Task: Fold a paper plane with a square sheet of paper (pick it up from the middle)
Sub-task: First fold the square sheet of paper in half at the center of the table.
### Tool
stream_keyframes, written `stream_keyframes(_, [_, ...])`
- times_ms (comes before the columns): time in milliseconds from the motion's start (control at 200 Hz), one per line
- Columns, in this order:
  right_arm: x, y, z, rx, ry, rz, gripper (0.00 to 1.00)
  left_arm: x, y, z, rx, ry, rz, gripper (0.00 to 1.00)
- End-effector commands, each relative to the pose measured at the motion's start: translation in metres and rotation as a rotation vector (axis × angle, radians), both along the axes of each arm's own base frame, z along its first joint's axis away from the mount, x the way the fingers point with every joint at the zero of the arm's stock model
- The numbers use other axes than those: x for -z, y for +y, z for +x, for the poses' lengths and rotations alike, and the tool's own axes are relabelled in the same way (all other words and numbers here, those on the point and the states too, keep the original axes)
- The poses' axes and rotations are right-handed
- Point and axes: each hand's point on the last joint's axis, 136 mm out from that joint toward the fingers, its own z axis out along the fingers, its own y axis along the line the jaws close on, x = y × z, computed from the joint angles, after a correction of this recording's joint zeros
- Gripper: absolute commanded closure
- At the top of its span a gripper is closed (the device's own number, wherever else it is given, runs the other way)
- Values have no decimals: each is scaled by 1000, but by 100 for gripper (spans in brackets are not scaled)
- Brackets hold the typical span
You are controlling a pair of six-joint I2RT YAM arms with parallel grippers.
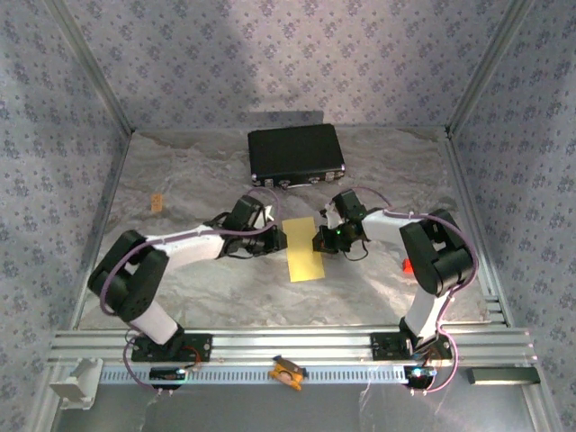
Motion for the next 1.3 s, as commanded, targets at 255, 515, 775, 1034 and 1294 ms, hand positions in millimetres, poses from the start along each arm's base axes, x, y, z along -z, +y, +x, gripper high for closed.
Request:
stream_keyframes(255, [42, -30, -34, 34, 152, -159, 100, 2, -19, 73, -10, 2, -109, 82])
stream_keyframes(515, [44, -33, -37, 35, 159, -169, 100, 26, -22, 80, 0, 62, -121, 81])
stream_keyframes(775, [42, -32, -36, 32, 154, -167, 100, 45, -3, 79, -19, 65, 33, 80])
stream_keyframes(1034, [43, -34, -36, 40, 152, -174, 100, 6, -32, 55, 88, 48, -38, 81])
stream_keyframes(1294, [43, -34, -36, 38, 153, -174, 100, 29, -27, 45, 76, 98, -47, 84])
